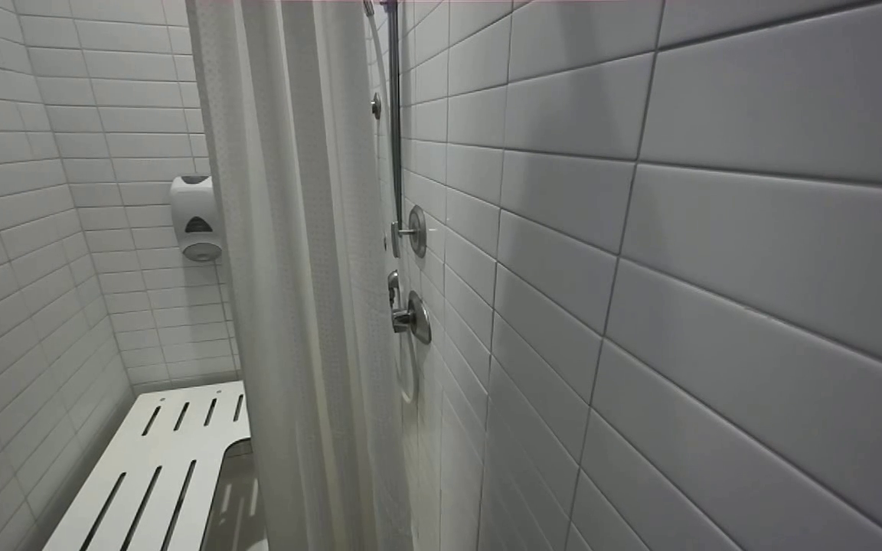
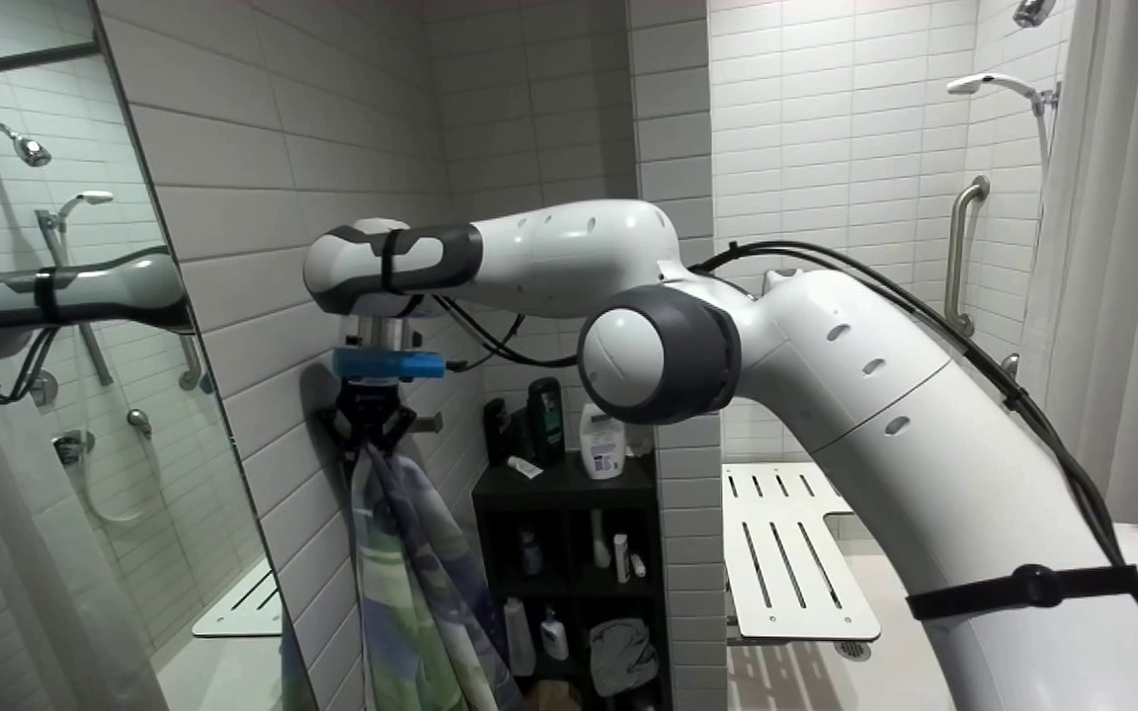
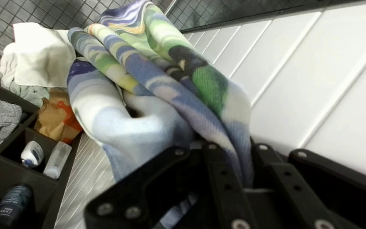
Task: Move the bathing towel from the left hanger onto the right hanger
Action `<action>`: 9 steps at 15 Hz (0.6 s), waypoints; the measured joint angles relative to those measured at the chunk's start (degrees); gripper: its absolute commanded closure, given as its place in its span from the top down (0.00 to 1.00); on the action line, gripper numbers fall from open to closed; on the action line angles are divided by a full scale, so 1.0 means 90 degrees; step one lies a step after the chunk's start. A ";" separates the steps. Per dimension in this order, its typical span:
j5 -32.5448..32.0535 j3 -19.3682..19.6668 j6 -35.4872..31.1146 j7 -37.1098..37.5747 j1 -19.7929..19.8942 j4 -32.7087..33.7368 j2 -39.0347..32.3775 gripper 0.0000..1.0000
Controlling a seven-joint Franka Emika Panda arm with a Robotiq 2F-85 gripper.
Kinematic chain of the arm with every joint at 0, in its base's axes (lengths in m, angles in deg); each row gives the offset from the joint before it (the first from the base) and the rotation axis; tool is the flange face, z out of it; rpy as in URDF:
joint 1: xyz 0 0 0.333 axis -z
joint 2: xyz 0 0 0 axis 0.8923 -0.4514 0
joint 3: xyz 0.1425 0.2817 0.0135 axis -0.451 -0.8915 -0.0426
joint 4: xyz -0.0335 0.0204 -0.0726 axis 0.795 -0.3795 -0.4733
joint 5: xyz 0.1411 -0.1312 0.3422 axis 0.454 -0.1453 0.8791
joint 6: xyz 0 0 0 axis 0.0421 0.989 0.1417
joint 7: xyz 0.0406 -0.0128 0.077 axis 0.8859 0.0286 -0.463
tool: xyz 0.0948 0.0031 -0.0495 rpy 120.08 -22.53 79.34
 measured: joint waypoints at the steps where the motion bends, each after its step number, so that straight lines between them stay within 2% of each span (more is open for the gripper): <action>1: 0.0035 0.0000 -0.0006 0.0040 0.0014 -0.0006 0.0000 0.04; 9: 0.0118 0.0000 -0.0017 0.0277 0.0064 -0.0025 0.0003 0.04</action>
